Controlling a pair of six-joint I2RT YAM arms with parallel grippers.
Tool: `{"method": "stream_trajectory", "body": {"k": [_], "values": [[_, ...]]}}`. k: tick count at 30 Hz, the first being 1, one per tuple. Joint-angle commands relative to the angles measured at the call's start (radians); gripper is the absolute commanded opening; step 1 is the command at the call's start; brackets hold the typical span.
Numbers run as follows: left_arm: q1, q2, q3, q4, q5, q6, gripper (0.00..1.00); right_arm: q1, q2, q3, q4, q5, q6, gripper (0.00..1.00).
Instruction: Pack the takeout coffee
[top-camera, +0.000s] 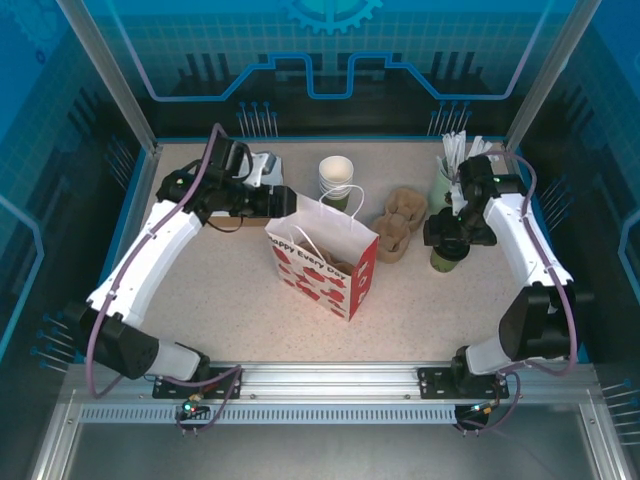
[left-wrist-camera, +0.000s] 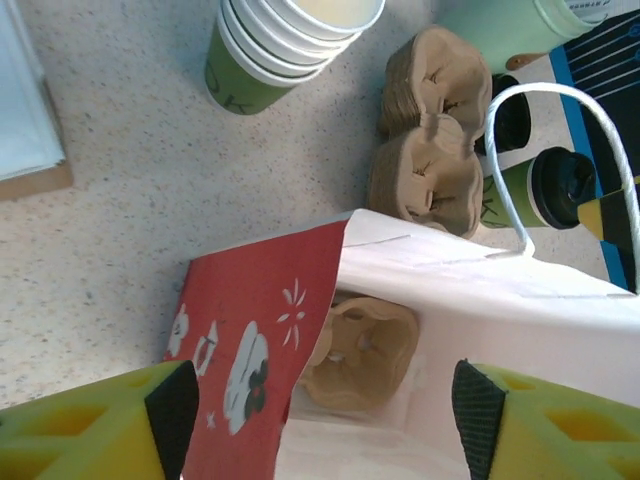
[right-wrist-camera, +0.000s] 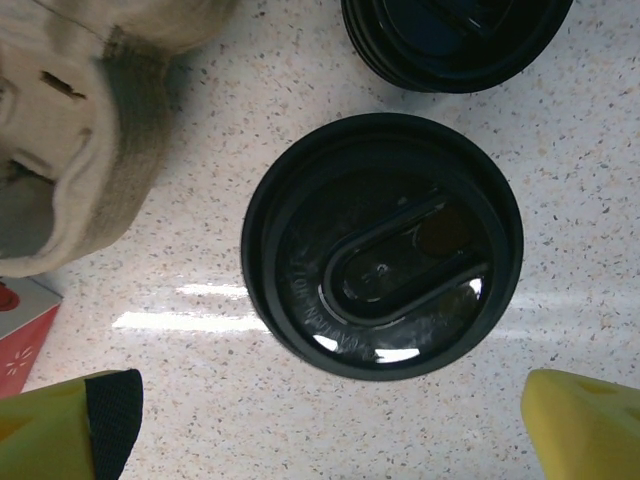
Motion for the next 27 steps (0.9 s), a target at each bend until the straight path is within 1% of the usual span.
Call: {"method": "stream_trajectory", "body": {"k": [1,5,8,12,18,27], "values": [[0.026,-0.112,-0.032,-0.002,-0.037,-0.015,0.78,-0.022,0.027,-0.009,0.005,0.011,-0.018,1.00],[0.044,-0.197,-0.104,0.027,-0.043,-0.052,0.86,-0.037,0.049,-0.012,0.003,0.041,-0.025,1.00],[0.045,-0.241,-0.146,0.038,-0.057,-0.067,0.91,-0.048,0.064,-0.017,0.010,0.026,-0.032,1.00],[0.048,-0.283,-0.187,0.046,-0.080,-0.078,0.95,-0.048,0.096,-0.020,0.013,0.003,-0.039,1.00],[0.050,-0.319,-0.223,0.056,-0.081,-0.095,0.98,-0.052,0.125,-0.014,0.020,-0.007,-0.047,1.00],[0.050,-0.323,-0.239,0.062,-0.076,-0.105,0.98,-0.054,0.173,-0.005,0.032,0.003,-0.061,1.00]]}}
